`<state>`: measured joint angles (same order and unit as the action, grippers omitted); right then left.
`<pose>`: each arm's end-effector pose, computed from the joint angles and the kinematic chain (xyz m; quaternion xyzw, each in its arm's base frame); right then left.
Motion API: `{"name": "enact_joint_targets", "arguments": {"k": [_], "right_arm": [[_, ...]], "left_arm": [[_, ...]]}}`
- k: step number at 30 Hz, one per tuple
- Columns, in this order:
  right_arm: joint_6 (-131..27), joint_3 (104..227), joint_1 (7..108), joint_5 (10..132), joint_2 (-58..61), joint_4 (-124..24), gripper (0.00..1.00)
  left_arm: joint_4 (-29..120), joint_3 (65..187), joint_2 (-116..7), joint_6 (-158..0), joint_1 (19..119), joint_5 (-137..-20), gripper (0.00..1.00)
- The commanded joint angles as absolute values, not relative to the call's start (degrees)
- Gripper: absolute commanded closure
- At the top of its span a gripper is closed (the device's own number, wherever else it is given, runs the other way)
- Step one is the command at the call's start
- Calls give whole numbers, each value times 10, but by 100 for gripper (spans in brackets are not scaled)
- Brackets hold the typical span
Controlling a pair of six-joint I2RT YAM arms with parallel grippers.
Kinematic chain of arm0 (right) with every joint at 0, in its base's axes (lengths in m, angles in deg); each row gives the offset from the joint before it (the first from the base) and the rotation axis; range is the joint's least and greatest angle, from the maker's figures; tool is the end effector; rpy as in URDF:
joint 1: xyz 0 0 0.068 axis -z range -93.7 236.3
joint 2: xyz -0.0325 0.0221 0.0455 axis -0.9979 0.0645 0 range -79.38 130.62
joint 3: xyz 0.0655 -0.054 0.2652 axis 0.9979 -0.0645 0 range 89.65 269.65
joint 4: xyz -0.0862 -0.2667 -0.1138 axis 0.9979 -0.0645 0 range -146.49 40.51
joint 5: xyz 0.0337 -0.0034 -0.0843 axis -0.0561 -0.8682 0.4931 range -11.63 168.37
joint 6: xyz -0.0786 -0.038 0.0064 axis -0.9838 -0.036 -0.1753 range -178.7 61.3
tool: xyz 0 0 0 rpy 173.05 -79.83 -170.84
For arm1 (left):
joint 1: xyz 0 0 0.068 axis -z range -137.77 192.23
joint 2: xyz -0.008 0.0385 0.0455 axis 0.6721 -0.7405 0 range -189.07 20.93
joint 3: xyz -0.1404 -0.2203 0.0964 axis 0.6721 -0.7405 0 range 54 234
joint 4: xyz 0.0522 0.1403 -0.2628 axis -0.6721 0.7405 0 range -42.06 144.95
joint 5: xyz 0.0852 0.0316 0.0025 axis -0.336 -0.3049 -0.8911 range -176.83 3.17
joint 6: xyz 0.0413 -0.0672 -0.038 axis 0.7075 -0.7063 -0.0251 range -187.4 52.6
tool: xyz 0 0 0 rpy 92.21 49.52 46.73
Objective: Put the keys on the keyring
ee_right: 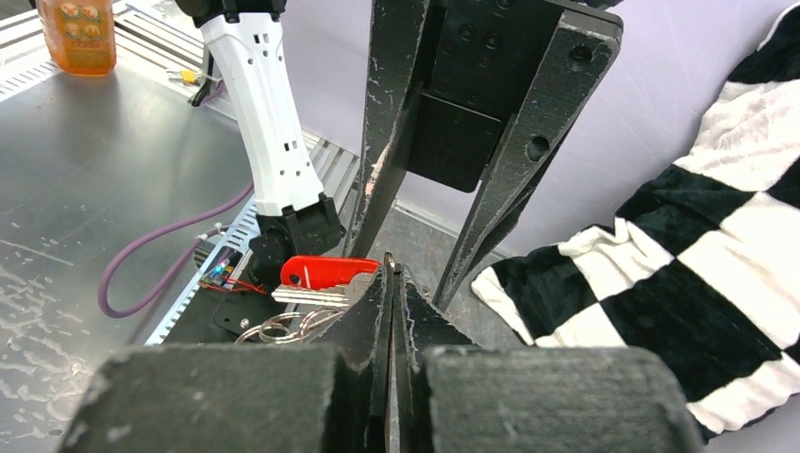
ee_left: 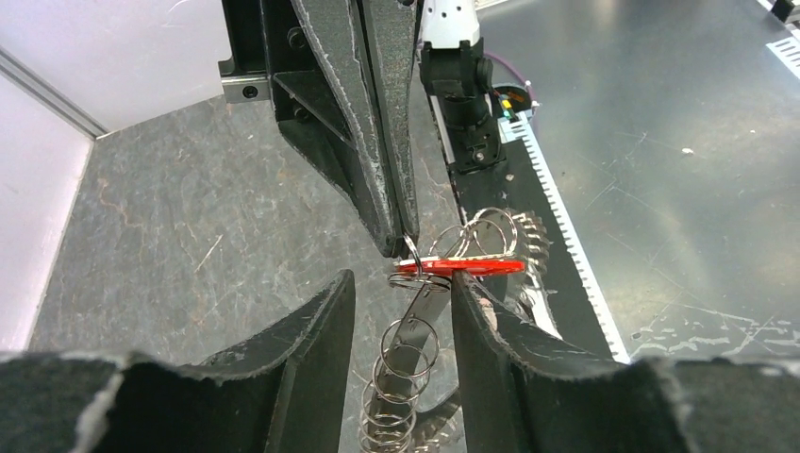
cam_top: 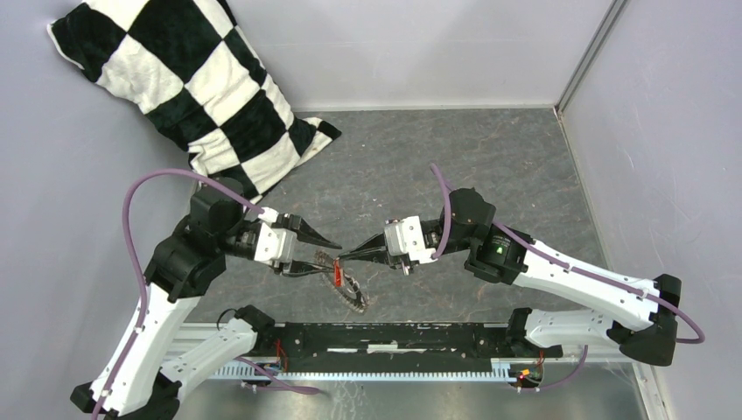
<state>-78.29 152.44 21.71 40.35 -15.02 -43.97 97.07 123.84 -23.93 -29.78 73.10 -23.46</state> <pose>0.0976 0.3167 0.4181 -0.6091 0.3191 0.4698 0.5535 0.1051 -0.1437 0.4355 0.6380 0.4297 -0.4129 0.4877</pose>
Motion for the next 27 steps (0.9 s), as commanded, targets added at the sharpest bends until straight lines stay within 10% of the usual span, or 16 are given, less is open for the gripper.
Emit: {"name": "enact_joint_targets", "arguments": {"k": [1,8,27], "right_arm": [[-783,1555,219,393,-154,-405,99],[-776,1551,219,408,-159,-401,99],[-665,1530,220,566,-150,-397,99]], "left_arm": [[959,1239,-242,-327,732,-212,52],[974,1237,-237,-304,732,-214,72],[991,1278,-231,-123,732,-278,84]]}}
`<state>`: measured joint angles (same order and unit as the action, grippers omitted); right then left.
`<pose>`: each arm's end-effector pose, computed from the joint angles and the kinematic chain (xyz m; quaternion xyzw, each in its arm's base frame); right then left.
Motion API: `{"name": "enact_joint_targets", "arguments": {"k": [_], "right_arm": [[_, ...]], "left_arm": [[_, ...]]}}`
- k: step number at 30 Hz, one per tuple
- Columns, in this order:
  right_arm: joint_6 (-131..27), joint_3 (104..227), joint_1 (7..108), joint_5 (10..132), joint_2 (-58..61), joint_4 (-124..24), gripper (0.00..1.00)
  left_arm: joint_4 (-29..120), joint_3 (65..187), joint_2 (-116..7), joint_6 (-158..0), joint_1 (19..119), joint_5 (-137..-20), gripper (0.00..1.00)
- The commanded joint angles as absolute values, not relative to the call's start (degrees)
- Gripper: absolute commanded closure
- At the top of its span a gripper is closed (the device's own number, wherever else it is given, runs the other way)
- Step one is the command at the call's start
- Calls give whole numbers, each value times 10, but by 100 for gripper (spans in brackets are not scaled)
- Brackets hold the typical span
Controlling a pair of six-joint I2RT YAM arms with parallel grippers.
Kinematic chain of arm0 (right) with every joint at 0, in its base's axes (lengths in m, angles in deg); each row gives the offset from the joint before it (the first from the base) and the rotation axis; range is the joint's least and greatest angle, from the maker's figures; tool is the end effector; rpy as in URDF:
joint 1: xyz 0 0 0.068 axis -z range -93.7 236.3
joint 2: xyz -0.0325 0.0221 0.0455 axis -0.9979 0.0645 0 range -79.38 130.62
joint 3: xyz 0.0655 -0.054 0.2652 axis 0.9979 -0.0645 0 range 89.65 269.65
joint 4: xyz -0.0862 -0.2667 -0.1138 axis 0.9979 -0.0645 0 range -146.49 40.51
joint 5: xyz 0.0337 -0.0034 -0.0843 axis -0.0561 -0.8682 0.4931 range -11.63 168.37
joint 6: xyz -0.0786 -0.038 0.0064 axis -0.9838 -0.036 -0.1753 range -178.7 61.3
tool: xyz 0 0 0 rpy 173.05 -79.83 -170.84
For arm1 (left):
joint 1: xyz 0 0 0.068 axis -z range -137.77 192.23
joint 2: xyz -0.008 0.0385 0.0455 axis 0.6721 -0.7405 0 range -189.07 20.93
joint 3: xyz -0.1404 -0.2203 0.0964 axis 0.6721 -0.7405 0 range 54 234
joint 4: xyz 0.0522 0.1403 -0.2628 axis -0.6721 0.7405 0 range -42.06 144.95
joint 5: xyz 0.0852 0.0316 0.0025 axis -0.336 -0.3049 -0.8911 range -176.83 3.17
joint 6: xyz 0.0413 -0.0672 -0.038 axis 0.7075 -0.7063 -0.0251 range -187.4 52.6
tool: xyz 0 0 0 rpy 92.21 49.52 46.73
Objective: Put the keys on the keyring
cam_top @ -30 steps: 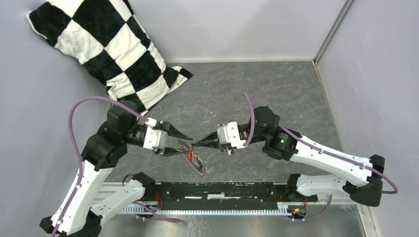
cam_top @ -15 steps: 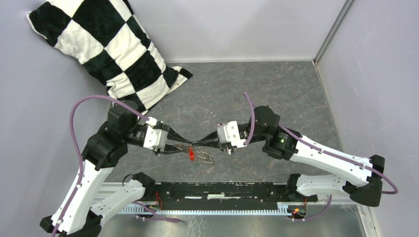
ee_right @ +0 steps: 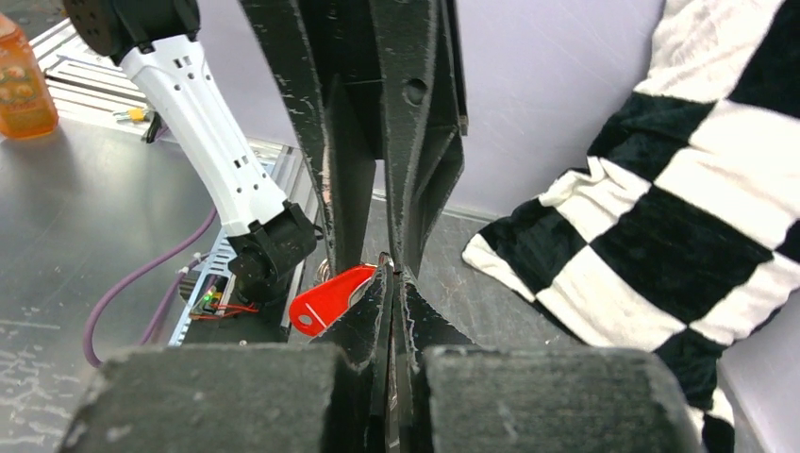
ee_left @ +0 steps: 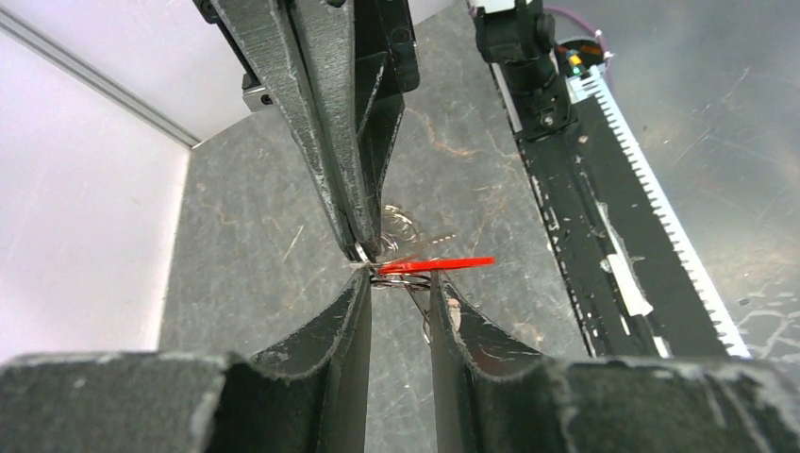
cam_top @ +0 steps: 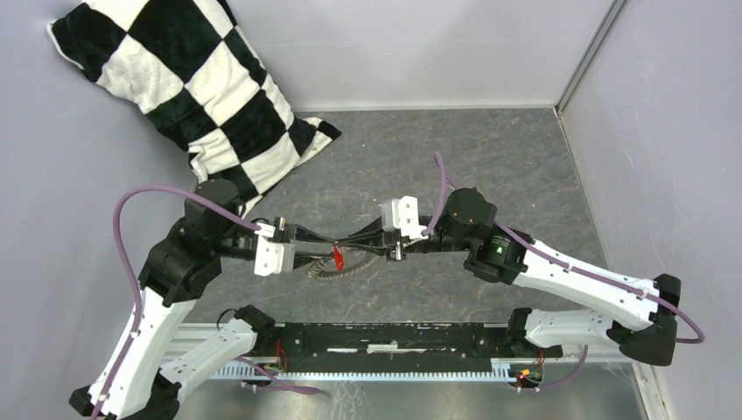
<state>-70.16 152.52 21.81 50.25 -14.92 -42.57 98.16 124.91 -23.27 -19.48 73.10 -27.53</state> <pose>0.1114 0.3184 0.4221 -0.5436 0.4045 0.4665 0.5686 0.1042 -0.1400 0.4396 0.6709 0.3894 -0.3385 0.5326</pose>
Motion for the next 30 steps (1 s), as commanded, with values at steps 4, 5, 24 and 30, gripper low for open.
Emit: {"name": "enact_joint_targets", "arguments": {"k": [4,5,24,30], "right_arm": [[-643,1539,219,593,-144,-413,99],[-636,1545,219,598,-139,-419,99],[-648,1554,218,537,-142,-421,99],[-713,1555,218,508,-156,-438,99]], "left_arm": [[1004,1285,-231,-97,732,-279,85],[1004,1286,-231,-92,732,-279,85],[976,1306,-241,-196,732,-290,19],[980,1318,-263,-296,732,-291,11]]}}
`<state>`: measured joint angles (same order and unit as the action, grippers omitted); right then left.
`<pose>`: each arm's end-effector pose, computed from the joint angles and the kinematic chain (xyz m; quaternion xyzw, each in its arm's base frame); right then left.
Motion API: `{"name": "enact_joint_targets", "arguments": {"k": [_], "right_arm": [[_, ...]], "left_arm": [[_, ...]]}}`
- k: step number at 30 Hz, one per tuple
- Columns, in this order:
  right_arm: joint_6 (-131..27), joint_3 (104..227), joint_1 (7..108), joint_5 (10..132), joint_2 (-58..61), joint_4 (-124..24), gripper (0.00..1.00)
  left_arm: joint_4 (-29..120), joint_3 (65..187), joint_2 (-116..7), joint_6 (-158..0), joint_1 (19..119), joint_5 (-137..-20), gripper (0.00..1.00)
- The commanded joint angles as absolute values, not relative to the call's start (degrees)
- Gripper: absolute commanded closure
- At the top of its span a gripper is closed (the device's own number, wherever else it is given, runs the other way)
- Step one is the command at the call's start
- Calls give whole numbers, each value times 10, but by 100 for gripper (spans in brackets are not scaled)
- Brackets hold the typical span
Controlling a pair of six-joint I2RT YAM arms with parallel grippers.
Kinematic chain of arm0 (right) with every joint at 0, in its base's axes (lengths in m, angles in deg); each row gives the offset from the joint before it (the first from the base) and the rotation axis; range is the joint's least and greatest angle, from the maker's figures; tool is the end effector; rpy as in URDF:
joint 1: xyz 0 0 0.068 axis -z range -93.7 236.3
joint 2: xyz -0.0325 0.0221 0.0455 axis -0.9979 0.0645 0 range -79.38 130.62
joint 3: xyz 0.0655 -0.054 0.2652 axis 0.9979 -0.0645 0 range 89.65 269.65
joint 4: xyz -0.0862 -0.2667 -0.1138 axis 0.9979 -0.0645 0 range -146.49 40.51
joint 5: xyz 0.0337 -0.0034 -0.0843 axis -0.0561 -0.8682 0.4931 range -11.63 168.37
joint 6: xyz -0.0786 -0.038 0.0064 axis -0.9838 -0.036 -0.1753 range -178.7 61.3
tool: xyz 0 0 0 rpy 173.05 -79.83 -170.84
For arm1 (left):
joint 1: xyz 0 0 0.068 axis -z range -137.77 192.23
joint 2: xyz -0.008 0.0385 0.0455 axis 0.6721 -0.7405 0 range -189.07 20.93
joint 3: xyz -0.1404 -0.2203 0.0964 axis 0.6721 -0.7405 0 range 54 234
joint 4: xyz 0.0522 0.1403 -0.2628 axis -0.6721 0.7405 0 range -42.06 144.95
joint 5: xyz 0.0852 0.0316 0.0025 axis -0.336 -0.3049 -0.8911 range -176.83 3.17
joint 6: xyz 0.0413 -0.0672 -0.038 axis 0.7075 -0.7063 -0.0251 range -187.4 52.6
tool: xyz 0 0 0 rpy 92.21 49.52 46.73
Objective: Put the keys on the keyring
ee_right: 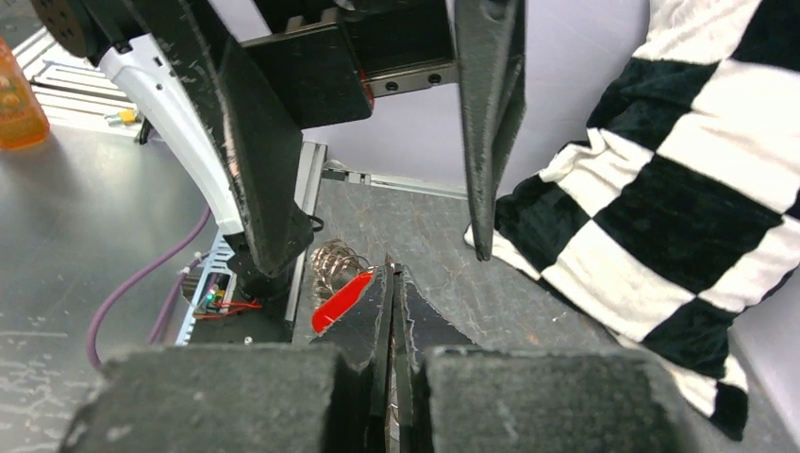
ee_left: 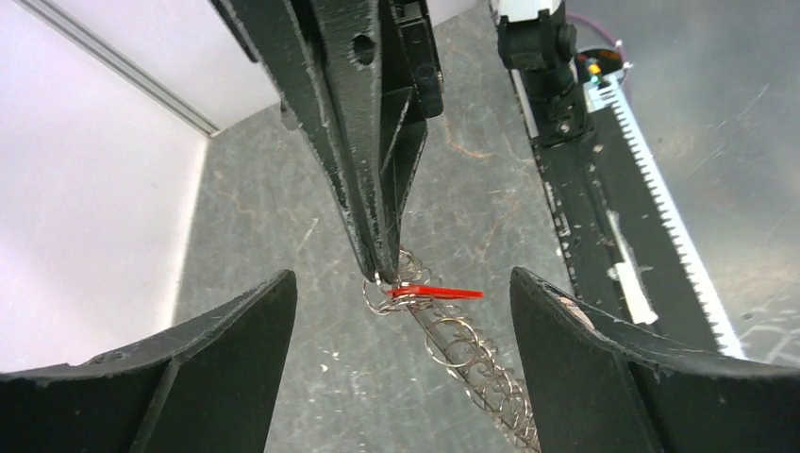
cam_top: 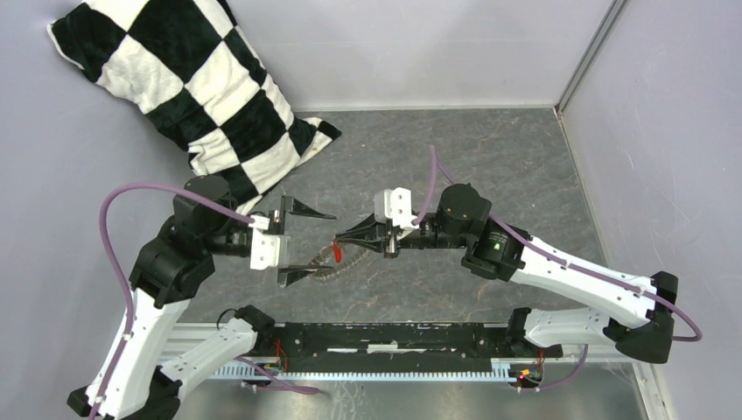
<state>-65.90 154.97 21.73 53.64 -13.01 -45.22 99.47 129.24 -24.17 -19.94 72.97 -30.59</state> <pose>0.1190 0.3259 0.4235 -0.5194 0.4525 0.4698 0.5521 0.1026 -0.1361 0.4586 0.6657 0.3977 -0.3129 0.5485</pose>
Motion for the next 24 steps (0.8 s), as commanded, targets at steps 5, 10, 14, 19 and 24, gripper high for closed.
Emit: {"name": "enact_joint_targets", "arguments": {"k": [5,10,14,19,24], "right_arm": [[-761,1563,218,481,-167,-450,99],[-787,1576,219,482,-168,-471,99],[-801,1575,218,491,-173,-476,99],[-815,1576,218,502,-175,-483,99],[-822,1577,211,510,-175,-483,99]], "left_arm": [[1069,1361,-313,-289,732,-290,14],[1101,1383,-339,-299,732,-276,19],[1138,1400,-363,-303,732,-264,25],[1135,1399,-368,-329,732,-275,31],[1112,1389,-368,-360,732,-303,38]]}}
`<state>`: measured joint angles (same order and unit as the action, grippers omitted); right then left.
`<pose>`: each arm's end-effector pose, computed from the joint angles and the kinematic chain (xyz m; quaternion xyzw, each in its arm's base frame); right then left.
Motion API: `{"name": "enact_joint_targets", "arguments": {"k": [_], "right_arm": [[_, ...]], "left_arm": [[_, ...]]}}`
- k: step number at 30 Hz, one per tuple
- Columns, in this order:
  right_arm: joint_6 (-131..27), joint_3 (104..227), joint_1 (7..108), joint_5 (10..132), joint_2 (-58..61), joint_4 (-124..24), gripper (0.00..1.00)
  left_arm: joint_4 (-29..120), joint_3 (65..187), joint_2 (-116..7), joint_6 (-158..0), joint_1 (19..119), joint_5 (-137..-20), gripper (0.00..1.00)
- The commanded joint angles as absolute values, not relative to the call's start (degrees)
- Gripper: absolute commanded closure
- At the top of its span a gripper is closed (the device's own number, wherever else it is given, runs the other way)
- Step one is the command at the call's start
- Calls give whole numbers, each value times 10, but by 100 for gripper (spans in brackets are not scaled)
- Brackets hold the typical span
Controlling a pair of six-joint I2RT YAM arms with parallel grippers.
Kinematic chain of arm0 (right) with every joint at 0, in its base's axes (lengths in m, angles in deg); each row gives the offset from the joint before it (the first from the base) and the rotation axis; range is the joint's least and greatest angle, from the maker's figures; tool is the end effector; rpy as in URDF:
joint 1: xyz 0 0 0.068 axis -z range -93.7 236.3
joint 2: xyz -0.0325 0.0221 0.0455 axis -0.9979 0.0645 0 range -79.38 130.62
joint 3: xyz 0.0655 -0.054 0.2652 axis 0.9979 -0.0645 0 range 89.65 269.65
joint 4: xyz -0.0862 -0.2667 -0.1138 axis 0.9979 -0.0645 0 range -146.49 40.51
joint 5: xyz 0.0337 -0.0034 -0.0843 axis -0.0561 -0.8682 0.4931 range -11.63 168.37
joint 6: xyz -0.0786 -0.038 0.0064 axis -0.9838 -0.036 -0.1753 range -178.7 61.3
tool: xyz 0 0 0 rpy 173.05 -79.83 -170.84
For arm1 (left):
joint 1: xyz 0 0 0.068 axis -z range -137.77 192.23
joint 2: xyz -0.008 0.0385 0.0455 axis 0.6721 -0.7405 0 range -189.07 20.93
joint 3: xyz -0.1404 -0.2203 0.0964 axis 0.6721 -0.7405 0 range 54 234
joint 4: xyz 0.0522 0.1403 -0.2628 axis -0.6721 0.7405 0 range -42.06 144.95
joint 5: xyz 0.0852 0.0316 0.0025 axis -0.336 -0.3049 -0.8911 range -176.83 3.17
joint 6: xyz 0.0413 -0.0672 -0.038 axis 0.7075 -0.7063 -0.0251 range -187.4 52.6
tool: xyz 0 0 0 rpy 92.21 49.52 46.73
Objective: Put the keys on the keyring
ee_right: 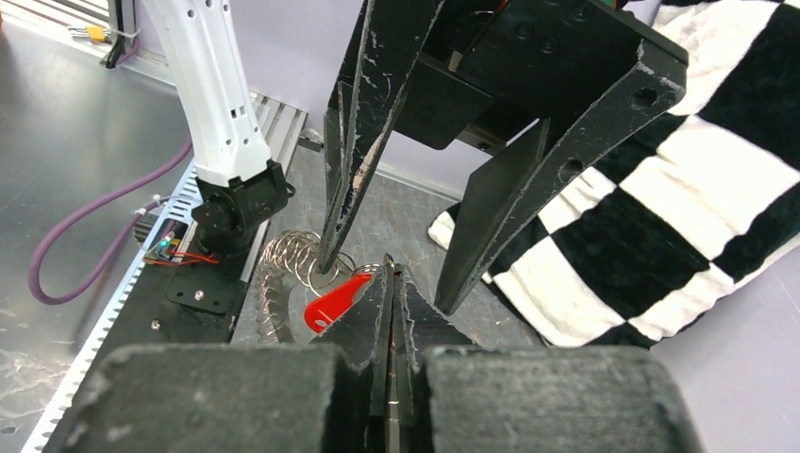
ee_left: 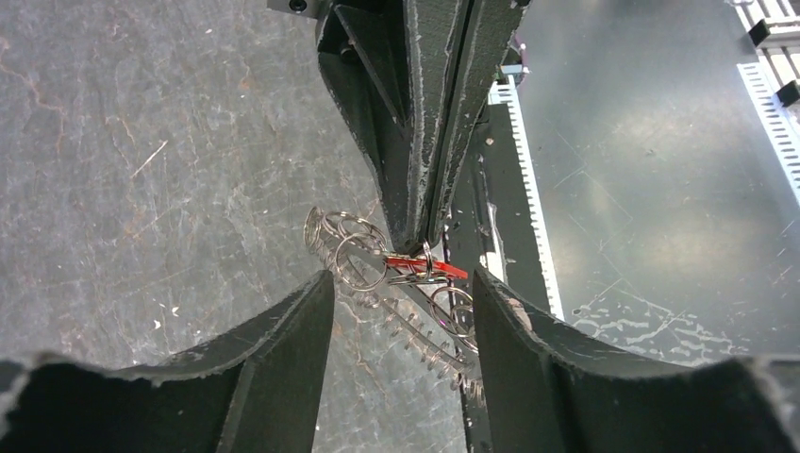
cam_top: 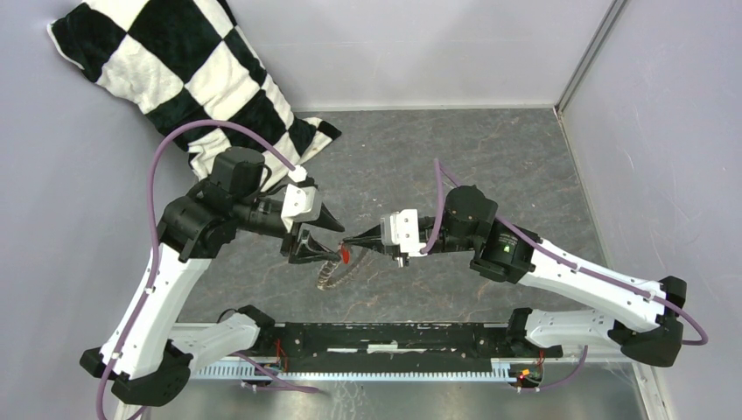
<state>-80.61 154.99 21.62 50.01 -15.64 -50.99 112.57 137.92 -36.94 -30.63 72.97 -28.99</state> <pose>0.1076 0.3136 0.4237 -0.5959 0.3797 0.4113 0.5758 0.1377 -0.1583 0.4507 0.6127 0.5390 -0.4151 0.4022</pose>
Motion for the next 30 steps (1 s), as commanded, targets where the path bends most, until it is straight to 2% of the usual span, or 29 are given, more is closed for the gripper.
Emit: {"name": "enact_joint_targets", "arguments": {"k": [1,10,20,30], "right_arm": [[-823,1579,210,511,-173,-483,99],[-830,1584,193,519,-164,-484,99],[-821,1597,186,541,-158,-488,99],[-801,1602,179,589,-146,-494,99]], "left_arm": [[1108,1388,-368,-367,732,-307,40],[1076,1361,-350,-384,732,-309,47],[1082,1346,-327,-336,732,-317,75],[1085,1353,-303,-231,732,-306,81]]}}
